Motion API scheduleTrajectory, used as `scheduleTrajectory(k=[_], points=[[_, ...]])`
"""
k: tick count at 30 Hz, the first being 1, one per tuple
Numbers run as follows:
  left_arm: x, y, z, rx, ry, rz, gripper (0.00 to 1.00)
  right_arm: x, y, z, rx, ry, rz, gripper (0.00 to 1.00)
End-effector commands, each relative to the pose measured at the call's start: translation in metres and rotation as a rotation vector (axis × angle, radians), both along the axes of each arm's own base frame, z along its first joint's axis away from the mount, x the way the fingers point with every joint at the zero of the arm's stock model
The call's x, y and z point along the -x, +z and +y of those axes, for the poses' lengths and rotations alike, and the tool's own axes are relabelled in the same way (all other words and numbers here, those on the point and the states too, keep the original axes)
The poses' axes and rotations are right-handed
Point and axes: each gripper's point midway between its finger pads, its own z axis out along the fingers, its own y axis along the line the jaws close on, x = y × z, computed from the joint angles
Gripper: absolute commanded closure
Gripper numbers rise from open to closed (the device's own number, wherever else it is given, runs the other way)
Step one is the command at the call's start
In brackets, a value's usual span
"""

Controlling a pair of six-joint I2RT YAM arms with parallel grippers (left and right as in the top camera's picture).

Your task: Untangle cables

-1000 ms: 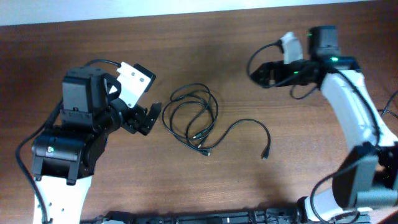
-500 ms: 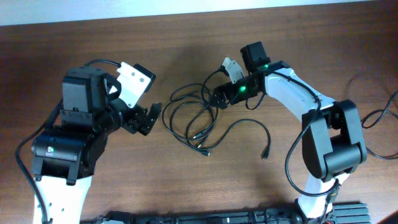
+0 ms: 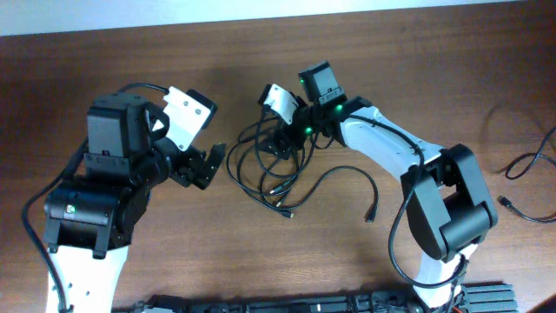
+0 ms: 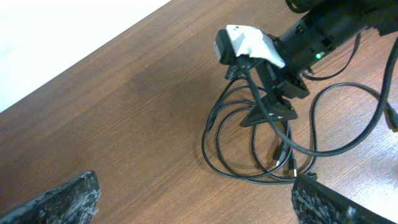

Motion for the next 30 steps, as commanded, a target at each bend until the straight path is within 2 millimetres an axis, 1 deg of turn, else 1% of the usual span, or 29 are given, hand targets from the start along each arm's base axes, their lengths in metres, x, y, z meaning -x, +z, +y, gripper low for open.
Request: scheduleTrajectory(k=[1, 2, 3, 5, 6, 7, 11, 12, 14, 16, 17, 18, 20, 21, 22, 23, 24, 25, 26, 27, 28, 30], points=[[0.0, 0.003, 0.0, 0.001, -0.011, -0.011, 0.01, -0.008, -0.008, -0.001, 0.06, -0.017, -0.057, 0.03], [0.0, 0.003, 0.0, 0.001, -0.011, -0.011, 0.01, -0.01, -0.009, -0.003, 0.068, -0.025, -0.063, 0.04], [0.0, 0.003, 0.0, 0.001, -0.011, -0.011, 0.01, -0.011, -0.009, -0.004, 0.074, -0.03, -0.067, 0.1], [0.0, 0.003, 0.0, 0.001, -0.011, -0.011, 0.01, -0.01, -0.01, -0.004, 0.074, -0.029, -0.063, 0.56], [0.0, 0.003, 0.0, 0.0, -0.011, -0.011, 0.01, -0.009, -0.011, -0.004, 0.079, -0.028, -0.054, 0.83], [0.0, 0.003, 0.0, 0.001, -0.011, -0.011, 0.01, -0.005, -0.013, -0.005, 0.082, -0.031, -0.032, 0.96], [0.0, 0.003, 0.0, 0.001, -0.011, -0.011, 0.01, 0.008, -0.022, -0.011, 0.089, -0.102, 0.11, 0.96], [0.0, 0.003, 0.0, 0.001, -0.011, -0.011, 0.01, 0.014, -0.02, -0.009, 0.064, -0.127, 0.176, 0.96], [0.0, 0.003, 0.0, 0.001, -0.011, -0.011, 0.01, 0.023, -0.004, -0.004, -0.002, -0.157, 0.267, 0.96], [0.0, 0.003, 0.0, 0.001, -0.011, -0.011, 0.01, 0.024, 0.023, -0.001, -0.088, -0.223, 0.345, 0.96], [0.0, 0.003, 0.0, 0.001, -0.011, -0.011, 0.01, 0.023, 0.044, 0.0, -0.135, -0.225, 0.349, 0.96], [0.0, 0.003, 0.0, 0.001, -0.011, -0.011, 0.01, 0.027, 0.073, 0.001, -0.187, -0.193, 0.331, 0.96], [0.0, 0.003, 0.0, 0.001, -0.011, -0.011, 0.01, 0.028, 0.117, -0.004, -0.236, -0.182, 0.263, 0.96], [0.0, 0.003, 0.0, 0.001, -0.011, -0.011, 0.01, 0.031, 0.157, -0.008, -0.279, -0.173, 0.181, 0.96], [0.0, 0.003, 0.0, 0.001, -0.011, -0.011, 0.01, 0.034, 0.181, -0.01, -0.301, -0.158, 0.119, 0.96], [0.0, 0.003, 0.0, 0.0, -0.011, -0.011, 0.01, 0.036, 0.214, -0.017, -0.316, -0.161, 0.007, 0.96], [0.0, 0.003, 0.0, 0.001, -0.011, -0.011, 0.01, 0.033, 0.236, -0.025, -0.314, -0.207, -0.072, 0.96], [0.0, 0.003, 0.0, 0.001, -0.011, -0.011, 0.01, 0.032, 0.254, -0.033, -0.314, -0.245, -0.133, 0.96], [0.0, 0.003, 0.0, 0.001, -0.011, -0.011, 0.01, 0.032, 0.279, -0.044, -0.317, -0.299, -0.215, 0.96], [0.0, 0.003, 0.0, 0.001, -0.011, -0.011, 0.01, 0.033, 0.299, -0.054, -0.322, -0.341, -0.279, 0.96], [0.0, 0.003, 0.0, 0.001, -0.011, -0.011, 0.01, 0.034, 0.309, -0.059, -0.325, -0.363, -0.31, 0.96], [0.0, 0.003, 0.0, 0.001, -0.011, -0.011, 0.01, 0.042, 0.338, -0.075, -0.342, -0.423, -0.4, 0.96]])
